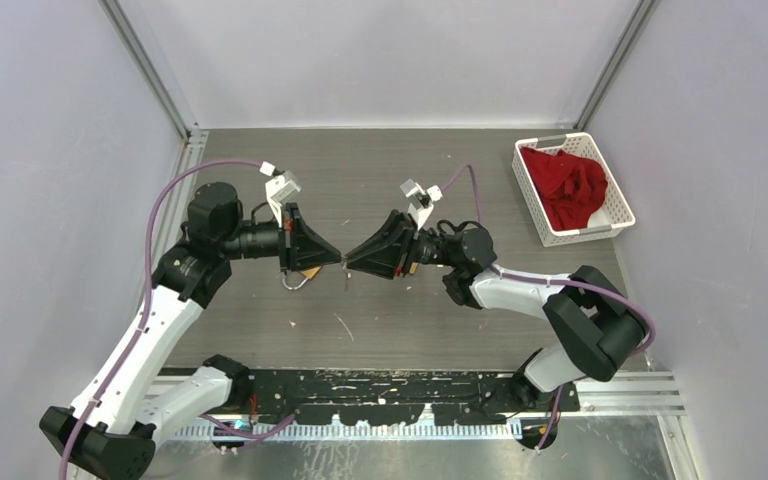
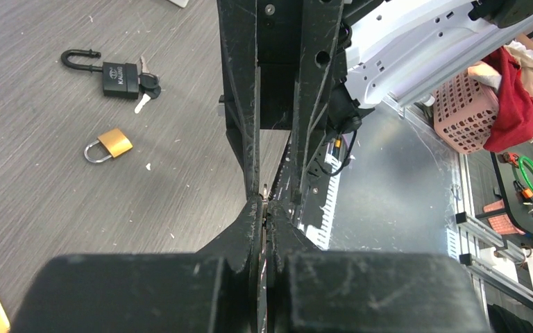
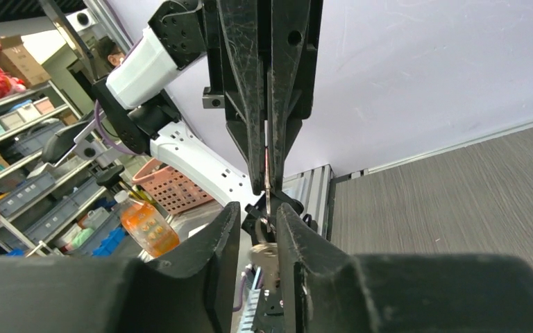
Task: Unlock with the key
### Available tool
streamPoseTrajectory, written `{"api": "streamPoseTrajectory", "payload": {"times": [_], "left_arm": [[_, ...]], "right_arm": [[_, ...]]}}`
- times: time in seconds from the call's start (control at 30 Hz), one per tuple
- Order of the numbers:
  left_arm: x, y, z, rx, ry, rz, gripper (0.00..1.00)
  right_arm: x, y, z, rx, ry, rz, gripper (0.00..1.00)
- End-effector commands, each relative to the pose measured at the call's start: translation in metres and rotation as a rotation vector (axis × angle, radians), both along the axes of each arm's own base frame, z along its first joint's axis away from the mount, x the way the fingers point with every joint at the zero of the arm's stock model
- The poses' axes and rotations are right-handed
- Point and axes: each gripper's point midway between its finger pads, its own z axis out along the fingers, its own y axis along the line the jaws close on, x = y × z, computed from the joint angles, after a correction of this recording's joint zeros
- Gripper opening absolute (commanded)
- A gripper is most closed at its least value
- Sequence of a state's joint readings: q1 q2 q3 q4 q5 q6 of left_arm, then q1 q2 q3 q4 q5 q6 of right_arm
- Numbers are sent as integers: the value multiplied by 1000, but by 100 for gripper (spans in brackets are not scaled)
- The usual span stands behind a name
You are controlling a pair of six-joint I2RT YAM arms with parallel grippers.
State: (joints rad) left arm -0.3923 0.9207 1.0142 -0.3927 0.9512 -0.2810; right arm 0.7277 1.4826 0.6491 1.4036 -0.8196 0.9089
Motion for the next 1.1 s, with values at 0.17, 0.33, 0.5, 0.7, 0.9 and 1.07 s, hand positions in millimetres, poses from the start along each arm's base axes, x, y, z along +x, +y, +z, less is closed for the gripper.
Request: {"api": "streamPoseTrajectory", "payload": {"times": [0.17, 0.33, 0.5, 0.7, 0.9, 1.07], "left_arm": [[-1, 0, 14, -33, -64, -9, 0], [-1, 0, 14, -35, -64, -8, 0], [0, 1, 14, -36, -69, -1, 0], [1, 2, 16, -38, -71, 9, 0], [3, 2, 15, -40, -60, 22, 0], [12, 7, 7, 1, -28, 77, 15]], "right_arm": [[-7, -6, 42, 101, -122, -13, 18], [-3, -1, 41, 96, -85, 5, 11], [-5, 2, 42, 102, -50, 46, 10], [-9, 2, 36, 85, -43, 64, 7], [-10, 0, 40, 97, -58, 58, 1], [-10, -4, 44, 92, -61, 48, 1]]}}
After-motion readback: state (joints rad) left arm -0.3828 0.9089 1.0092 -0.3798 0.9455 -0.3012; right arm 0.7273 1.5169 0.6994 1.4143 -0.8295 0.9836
